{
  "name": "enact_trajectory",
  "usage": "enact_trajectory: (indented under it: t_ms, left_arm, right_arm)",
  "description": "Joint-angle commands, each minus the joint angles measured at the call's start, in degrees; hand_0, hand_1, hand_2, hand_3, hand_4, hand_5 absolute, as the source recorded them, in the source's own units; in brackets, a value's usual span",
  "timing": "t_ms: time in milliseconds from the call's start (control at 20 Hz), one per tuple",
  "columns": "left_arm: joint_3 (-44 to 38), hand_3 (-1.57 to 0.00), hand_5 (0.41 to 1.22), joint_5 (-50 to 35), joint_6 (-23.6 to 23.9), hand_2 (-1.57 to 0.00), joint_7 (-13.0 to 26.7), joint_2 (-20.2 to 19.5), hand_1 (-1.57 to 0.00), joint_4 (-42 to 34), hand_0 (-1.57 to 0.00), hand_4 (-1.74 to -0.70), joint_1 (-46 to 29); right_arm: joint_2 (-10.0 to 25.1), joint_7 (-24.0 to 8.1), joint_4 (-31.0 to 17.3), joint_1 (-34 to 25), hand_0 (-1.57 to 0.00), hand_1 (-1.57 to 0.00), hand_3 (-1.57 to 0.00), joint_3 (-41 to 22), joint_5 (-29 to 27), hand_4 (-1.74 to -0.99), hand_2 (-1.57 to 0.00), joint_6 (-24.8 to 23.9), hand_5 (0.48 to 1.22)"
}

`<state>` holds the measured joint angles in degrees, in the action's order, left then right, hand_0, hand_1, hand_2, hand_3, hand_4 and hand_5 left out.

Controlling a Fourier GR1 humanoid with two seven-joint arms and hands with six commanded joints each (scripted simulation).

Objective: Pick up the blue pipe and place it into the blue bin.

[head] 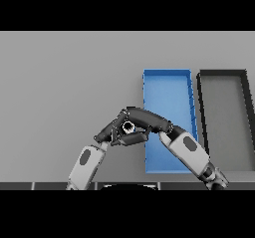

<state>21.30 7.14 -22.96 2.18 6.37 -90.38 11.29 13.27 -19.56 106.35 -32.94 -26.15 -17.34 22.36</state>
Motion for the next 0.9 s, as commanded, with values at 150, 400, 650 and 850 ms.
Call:
enact_trajectory:
  t_ms: [150,400,650,850]
  left_arm:
    - [0.18,-1.42,1.221,1.42,-0.09,-1.57,-1.75,0.58,-1.57,-0.57,-1.57,-1.73,-0.91]
    - [-0.17,-0.75,1.221,5.03,-2.07,-0.83,-3.11,-1.16,-0.86,-2.37,-0.94,-1.37,-1.74]
    - [-0.82,-0.24,0.938,8.17,-5.12,-0.27,-1.96,-0.33,-0.28,-2.05,-0.31,-1.05,-1.78]
    - [-2.16,-0.10,0.647,7.12,-4.85,-0.11,2.57,0.76,-0.11,-1.07,-0.12,-0.97,-1.01]
  right_arm:
    - [0.48,2.45,0.80,0.77,-1.54,-1.54,-1.52,-1.60,-0.48,-1.725,-1.54,-3.13,1.172]
    - [1.56,0.83,1.88,0.28,-1.56,-1.56,-1.55,-3.07,-0.35,-1.736,-1.56,-6.47,1.205]
    - [1.70,-2.59,2.53,-0.74,-1.57,-1.57,-1.56,-4.21,0.28,-1.739,-1.57,-9.28,1.216]
    - [2.70,-0.92,2.35,-0.55,-1.57,-1.57,-1.57,-4.73,0.75,-1.740,-1.57,-9.42,1.219]
